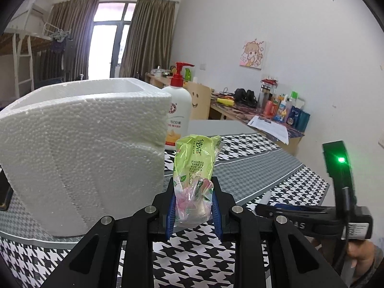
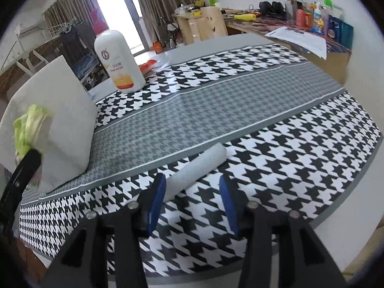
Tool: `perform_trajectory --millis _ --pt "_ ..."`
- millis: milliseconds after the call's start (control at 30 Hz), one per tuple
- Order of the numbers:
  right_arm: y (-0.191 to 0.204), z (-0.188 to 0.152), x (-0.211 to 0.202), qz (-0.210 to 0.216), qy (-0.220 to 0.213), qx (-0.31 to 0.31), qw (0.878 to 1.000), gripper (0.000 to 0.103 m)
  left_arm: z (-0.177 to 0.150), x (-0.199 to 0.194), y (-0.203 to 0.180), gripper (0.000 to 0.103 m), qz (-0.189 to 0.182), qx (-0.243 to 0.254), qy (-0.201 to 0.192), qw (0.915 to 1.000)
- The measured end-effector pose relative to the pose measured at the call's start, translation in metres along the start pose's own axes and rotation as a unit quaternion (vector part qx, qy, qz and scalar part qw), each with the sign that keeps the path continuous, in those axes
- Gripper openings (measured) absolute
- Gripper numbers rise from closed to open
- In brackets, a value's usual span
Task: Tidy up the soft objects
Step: 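Lift the green packet with the left tool while the right tool grasps the white stick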
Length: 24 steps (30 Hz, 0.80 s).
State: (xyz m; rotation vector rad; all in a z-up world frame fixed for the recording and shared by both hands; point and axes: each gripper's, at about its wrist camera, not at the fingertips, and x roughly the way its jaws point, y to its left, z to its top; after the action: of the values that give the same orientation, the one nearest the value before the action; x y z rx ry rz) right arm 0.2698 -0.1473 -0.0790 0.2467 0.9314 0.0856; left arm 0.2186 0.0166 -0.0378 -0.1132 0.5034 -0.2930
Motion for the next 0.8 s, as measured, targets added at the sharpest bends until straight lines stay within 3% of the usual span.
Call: perform_trajectory --millis 367,433,500,567,800 --pt "0.023 0.011 0.017 -0.014 0.010 -0.025 1.000 0.050 0.001 -0.001 0.001 0.027 0.006 -0.003 -0.005 1.0000" --pt "0.023 0.012 0.016 -0.023 0.001 -0.027 0.999 0.041 0.001 -0.002 0.002 0.027 0.007 -0.004 -0.008 0.9999" --pt "0.022 0.014 0.017 -0.031 -0.006 -0.032 0.999 0.024 0.001 -0.003 0.003 0.027 0.008 -0.004 -0.010 0.9999" --pt "0.020 0.015 0.016 -0.033 -0.006 -0.038 0.999 0.015 0.001 -0.004 0.004 0.027 0.008 -0.006 -0.012 0.9999" --pt "0.013 0.016 0.003 -0.008 -0.018 -0.042 0.999 0.008 0.000 -0.008 0.003 0.027 0.007 -0.002 -0.016 0.9998"
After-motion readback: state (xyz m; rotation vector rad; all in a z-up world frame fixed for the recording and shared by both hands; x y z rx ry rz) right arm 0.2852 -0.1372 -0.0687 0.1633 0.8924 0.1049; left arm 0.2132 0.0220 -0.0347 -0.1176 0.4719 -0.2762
